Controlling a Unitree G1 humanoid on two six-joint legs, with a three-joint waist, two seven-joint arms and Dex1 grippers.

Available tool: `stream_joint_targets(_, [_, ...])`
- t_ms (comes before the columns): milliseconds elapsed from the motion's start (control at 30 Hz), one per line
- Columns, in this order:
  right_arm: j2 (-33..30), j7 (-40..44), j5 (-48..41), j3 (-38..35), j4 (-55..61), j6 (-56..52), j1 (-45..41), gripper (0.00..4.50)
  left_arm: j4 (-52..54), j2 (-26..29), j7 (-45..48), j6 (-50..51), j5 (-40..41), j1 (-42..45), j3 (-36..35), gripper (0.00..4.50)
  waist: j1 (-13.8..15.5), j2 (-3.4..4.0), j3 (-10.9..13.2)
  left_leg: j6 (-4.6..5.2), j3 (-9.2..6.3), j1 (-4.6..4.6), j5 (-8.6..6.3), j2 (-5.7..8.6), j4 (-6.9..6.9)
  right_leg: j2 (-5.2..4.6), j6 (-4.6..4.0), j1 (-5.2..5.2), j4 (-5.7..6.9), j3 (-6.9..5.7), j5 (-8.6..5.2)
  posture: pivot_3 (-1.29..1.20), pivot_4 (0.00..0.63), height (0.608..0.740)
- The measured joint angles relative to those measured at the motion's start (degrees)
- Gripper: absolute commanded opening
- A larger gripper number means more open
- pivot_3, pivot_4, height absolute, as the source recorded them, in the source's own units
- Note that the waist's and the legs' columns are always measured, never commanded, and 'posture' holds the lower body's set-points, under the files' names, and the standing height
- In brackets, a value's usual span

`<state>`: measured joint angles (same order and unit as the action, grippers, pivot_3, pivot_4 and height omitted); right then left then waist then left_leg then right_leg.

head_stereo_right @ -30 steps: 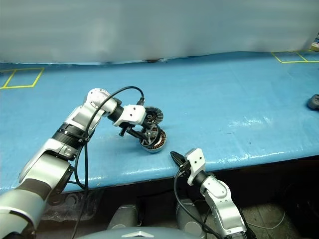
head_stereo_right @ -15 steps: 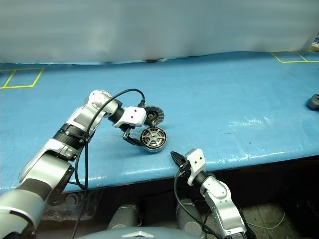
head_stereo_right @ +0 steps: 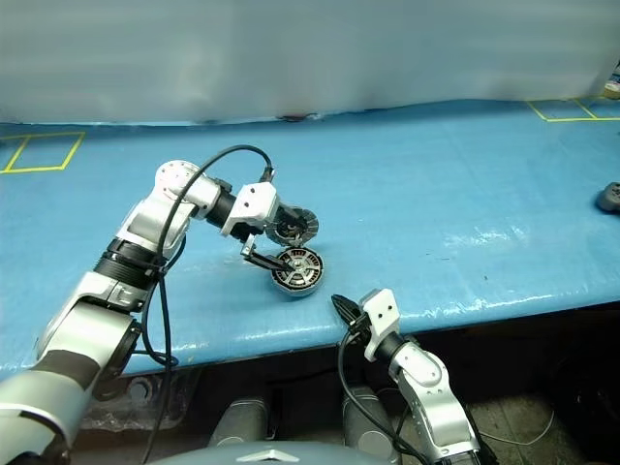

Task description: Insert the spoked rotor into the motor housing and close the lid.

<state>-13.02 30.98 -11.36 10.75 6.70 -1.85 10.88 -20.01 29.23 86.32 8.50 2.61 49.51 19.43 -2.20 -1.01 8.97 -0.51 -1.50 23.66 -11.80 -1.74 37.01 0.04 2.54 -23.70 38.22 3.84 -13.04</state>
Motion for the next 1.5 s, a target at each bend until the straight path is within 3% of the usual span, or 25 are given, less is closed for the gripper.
stream_joint_targets(33, [-0.04, 0.03, -0.01, -0.01, 0.00, -0.01, -0.01, 0.00, 1.53, 0.47, -0.03, 1.26, 0.98, -1.15, -0.70, 4.48, -0.03, 0.01, 0.00, 0.00, 0.00, -0.01, 0.00, 0.00, 0.00, 0.00, 0.00, 0.01, 0.01, 0.01, 0.00, 0.00, 0.150, 0.740])
stream_joint_targets(133, [-0.09, 0.20, -0.01, 0.05, 0.00, -0.07, -0.24, 0.00, 6.22, 2.25, -0.42, 4.59, 3.30, -4.52, -1.56, 3.88, 0.00, 0.01, 0.00, 0.00, 0.01, -0.01, 0.00, -0.01, 0.00, -0.01, 0.00, 0.00, 0.00, 0.01, 0.00, 0.00, 0.150, 0.740])
stream_joint_targets(533, [-0.66, 0.43, -0.01, 0.10, 0.02, -1.13, -0.54, 0.00, 25.90, 5.04, -14.02, 14.13, 9.99, -26.07, -9.76, 0.02, 0.02, 0.04, 0.00, 0.00, 0.06, -0.07, 0.00, -0.03, -0.03, -0.08, -0.01, 0.02, -0.01, 0.03, 0.00, 0.00, 0.150, 0.740])
stream_joint_targets(933, [-1.18, 0.27, -0.23, -0.33, 0.62, -3.70, -2.74, 0.00, 34.10, -1.36, -33.22, 13.02, 11.49, -46.25, -13.16, 0.02, 0.23, 0.05, 0.00, 0.00, 0.11, -0.09, -0.01, 0.00, -0.03, -0.23, 0.00, 0.03, -0.04, 0.00, 0.00, 0.00, 0.150, 0.740])
stream_joint_targets(1233, [-3.85, -0.48, -0.81, -1.50, 7.89, -10.45, -5.71, 0.00, 34.72, -2.67, -37.86, 3.88, 10.89, -54.00, -13.86, 0.02, 0.20, 0.06, 0.00, -0.01, 0.21, -0.09, -0.02, -0.03, -0.06, -0.30, 0.00, -0.05, -0.04, 0.00, 0.00, 0.00, 0.150, 0.740])
stream_joint_targets(1500, [-1.62, -5.62, 0.52, -0.66, 11.91, -17.43, -11.37, 0.00, 31.33, -7.17, -42.60, -4.66, 8.60, -56.91, -12.91, 0.02, 0.19, 0.07, -0.01, 0.02, 0.26, -0.05, -0.04, 0.00, -0.13, -0.34, 0.01, -0.07, -0.16, -0.01, 0.00, 0.00, 0.150, 0.740])
